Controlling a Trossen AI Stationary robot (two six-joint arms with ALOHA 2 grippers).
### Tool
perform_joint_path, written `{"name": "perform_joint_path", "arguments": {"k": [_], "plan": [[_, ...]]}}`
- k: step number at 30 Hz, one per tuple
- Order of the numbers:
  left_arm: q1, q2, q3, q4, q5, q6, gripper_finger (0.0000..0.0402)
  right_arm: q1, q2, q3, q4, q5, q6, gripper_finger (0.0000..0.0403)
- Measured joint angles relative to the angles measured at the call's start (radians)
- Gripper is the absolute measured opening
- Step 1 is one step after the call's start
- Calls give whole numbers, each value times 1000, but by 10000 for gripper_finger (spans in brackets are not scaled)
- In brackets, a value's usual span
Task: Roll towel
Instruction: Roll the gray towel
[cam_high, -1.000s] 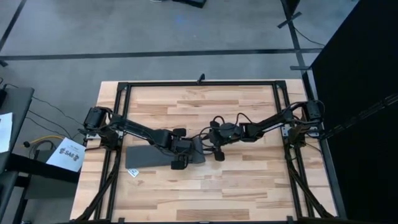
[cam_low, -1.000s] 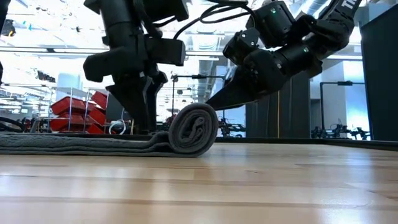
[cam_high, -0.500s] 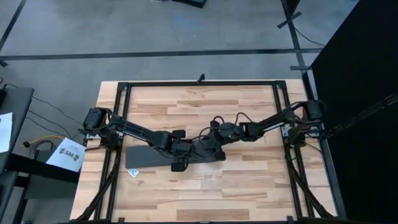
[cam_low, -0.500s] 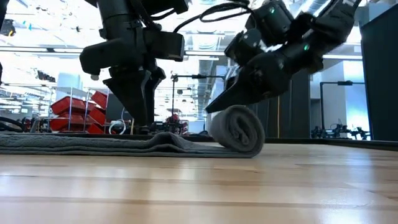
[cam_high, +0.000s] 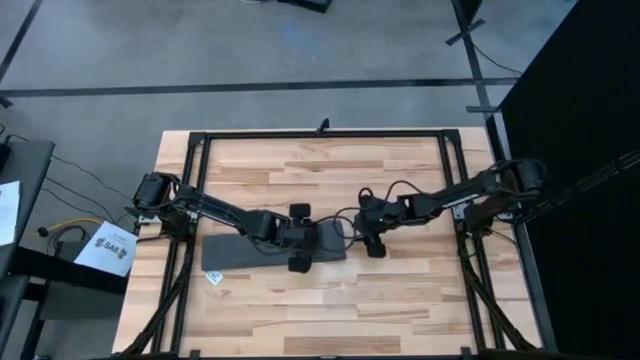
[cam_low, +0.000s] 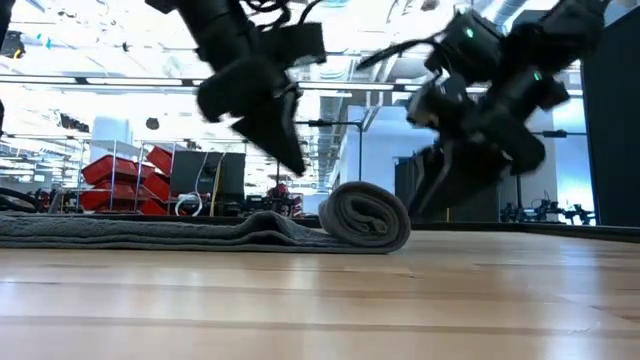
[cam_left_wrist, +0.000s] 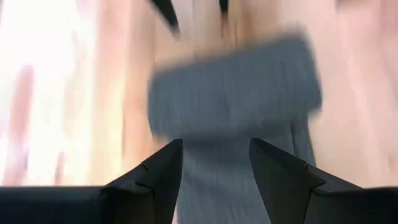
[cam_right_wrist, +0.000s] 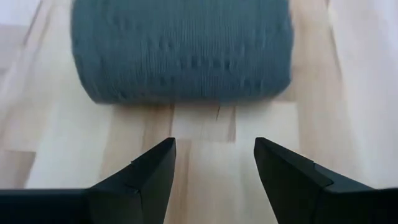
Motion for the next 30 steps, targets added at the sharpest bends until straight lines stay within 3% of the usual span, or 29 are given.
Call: {"name": "perform_joint_path", "arguments": {"k": [6,19,24,30], "plan": [[41,18,-22,214,0,70,173,5,69,-88,185,1,56,207],[63,148,-139,314,-8,-67,173,21,128,-138,363,5,56,207],[45,147,-175,337,-15,-116,173,35,257,-121,549,5,57,207],[35,148,-259,479,-27,-159,173,32,376,-84,691,-7,79,207]]}}
